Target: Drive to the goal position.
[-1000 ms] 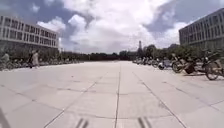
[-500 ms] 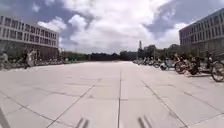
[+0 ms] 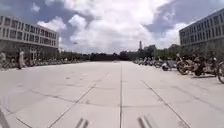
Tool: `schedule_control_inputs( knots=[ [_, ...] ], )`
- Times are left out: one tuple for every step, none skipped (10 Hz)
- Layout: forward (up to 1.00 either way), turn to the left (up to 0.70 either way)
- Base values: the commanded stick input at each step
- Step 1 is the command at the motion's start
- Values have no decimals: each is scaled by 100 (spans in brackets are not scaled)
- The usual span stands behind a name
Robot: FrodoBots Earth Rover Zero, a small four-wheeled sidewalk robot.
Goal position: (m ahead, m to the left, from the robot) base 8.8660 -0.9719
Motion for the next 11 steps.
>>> schedule_control_inputs(
  knots=[
    [50,0],
    [50,0],
    [50,0],
    [50,0],
    [50,0],
    [50,0],
    [50,-44],
    [50,-50],
    [50,-50],
    [50,-32],
    [50,0]
  ],
)
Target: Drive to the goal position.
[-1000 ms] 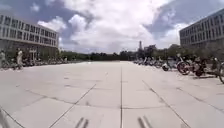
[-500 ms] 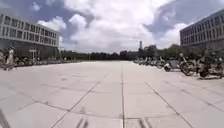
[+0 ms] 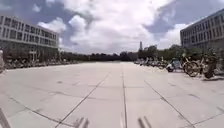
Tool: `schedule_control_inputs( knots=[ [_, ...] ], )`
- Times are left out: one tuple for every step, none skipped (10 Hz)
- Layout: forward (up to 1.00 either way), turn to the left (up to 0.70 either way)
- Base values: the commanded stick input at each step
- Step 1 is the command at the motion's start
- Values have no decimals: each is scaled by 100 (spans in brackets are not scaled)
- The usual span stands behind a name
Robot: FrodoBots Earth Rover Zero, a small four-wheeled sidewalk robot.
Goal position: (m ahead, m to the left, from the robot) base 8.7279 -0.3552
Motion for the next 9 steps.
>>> schedule_control_inputs(
  knots=[
    [50,0],
    [50,0],
    [50,0],
    [50,0],
    [50,0],
    [50,0],
    [50,0],
    [50,0],
    [50,0]
  ],
)
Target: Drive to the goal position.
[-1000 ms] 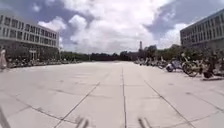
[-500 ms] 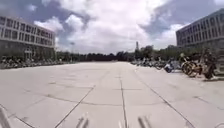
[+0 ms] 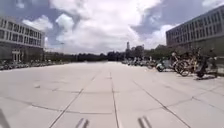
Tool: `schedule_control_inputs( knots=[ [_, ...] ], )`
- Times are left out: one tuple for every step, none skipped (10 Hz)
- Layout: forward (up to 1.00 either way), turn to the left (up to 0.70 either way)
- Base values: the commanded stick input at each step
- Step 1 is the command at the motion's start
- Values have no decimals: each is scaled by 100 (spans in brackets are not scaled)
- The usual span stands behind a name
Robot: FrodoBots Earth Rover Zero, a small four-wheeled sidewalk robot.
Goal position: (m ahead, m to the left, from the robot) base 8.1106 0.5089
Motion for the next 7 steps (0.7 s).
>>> schedule_control_inputs(
  knots=[
    [50,0],
    [50,0],
    [50,0],
    [50,0],
    [50,0],
    [50,0],
    [50,0]
  ],
)
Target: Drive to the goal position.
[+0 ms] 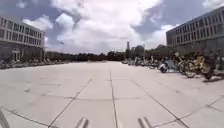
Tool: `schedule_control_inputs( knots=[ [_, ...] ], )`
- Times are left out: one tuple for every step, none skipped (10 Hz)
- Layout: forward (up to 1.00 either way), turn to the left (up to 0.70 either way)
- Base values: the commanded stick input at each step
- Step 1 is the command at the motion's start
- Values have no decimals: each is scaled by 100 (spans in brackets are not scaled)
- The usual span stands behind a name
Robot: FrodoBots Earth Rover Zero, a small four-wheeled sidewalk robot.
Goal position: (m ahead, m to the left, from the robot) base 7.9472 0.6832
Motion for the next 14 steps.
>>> schedule_control_inputs(
  knots=[
    [50,0],
    [50,0],
    [50,0],
    [50,0],
    [50,0],
    [50,0],
    [50,0],
    [50,0],
    [50,0],
    [50,0],
    [50,0],
    [50,0],
    [50,0],
    [50,0]
  ],
)
